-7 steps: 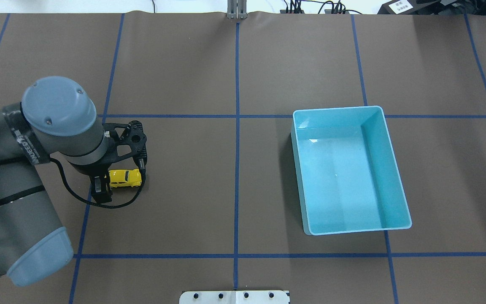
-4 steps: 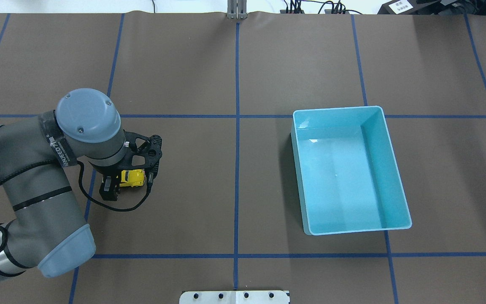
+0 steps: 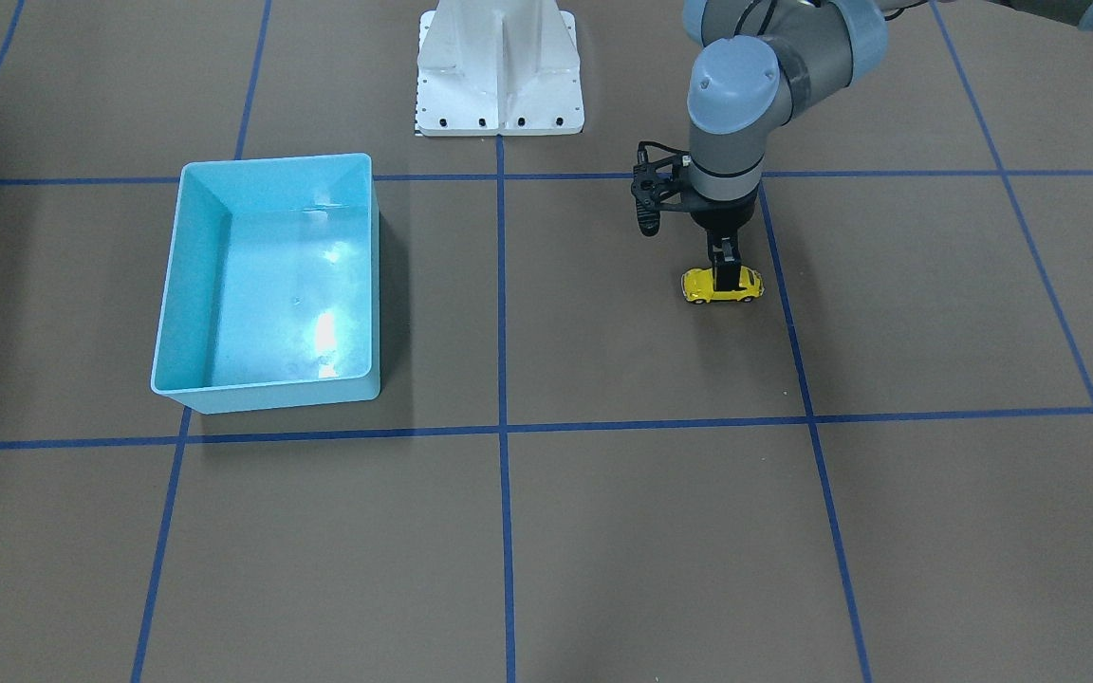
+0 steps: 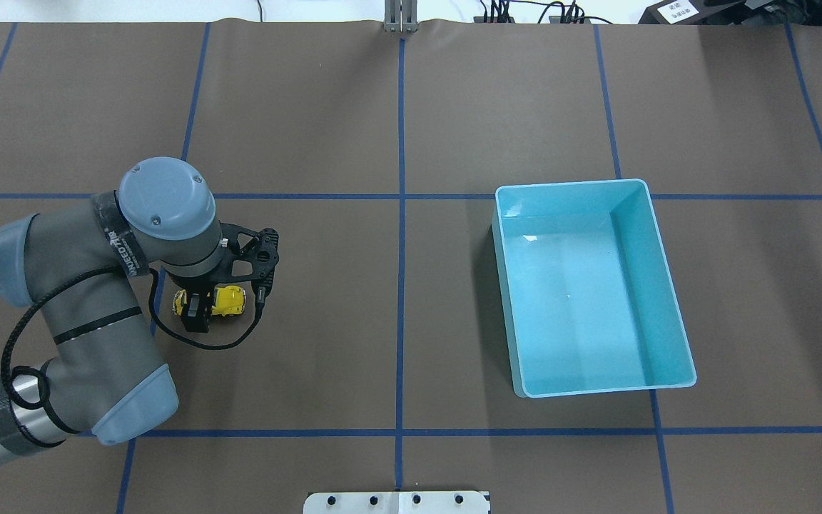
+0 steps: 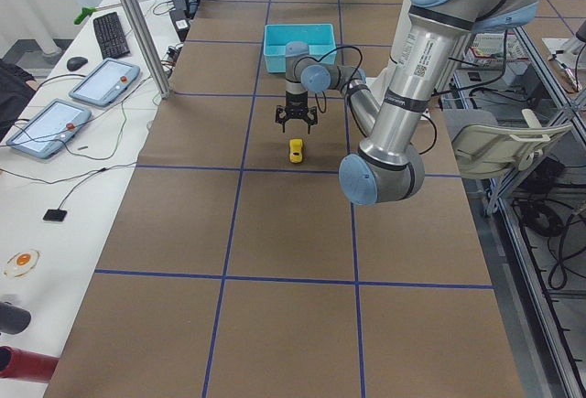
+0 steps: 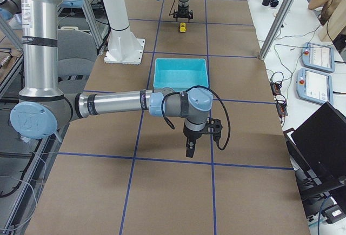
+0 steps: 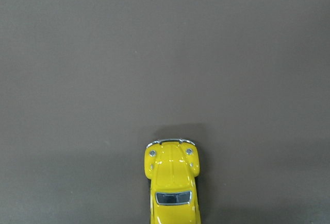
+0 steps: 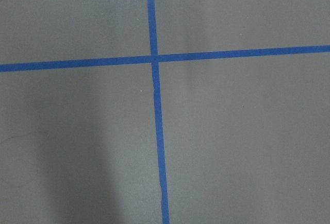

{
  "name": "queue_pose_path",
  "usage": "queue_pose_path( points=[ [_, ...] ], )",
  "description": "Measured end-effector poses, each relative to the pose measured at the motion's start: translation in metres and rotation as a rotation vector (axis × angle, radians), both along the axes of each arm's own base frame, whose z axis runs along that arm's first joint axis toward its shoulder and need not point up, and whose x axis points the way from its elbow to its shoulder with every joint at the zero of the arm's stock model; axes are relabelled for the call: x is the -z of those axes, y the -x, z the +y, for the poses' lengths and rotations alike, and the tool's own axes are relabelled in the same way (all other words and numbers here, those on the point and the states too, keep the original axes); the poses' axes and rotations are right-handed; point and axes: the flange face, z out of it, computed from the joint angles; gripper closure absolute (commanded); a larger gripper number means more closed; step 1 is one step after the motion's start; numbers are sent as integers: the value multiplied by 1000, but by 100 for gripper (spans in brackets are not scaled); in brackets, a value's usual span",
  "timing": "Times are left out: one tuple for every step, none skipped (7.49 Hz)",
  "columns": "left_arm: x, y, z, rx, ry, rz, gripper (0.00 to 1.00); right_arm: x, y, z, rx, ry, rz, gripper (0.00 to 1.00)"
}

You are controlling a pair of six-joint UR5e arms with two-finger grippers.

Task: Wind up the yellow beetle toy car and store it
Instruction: 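Close the left gripper on the yellow car's body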

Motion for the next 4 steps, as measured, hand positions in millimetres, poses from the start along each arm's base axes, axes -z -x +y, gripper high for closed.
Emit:
queue_pose_path(
  points=[
    [-4, -4, -1, -2, 1, 0, 3, 0, 0, 0, 0, 0, 0, 0],
    [-6, -7, -1, -5, 1, 0, 4, 0, 0, 0, 0, -1, 0, 0],
    [-9, -10, -3, -6, 1, 2, 5, 0, 0, 0, 0, 0, 0, 0],
    [-13, -13, -4, -7, 4, 1, 5, 0, 0, 0, 0, 1, 1, 0]
  ],
)
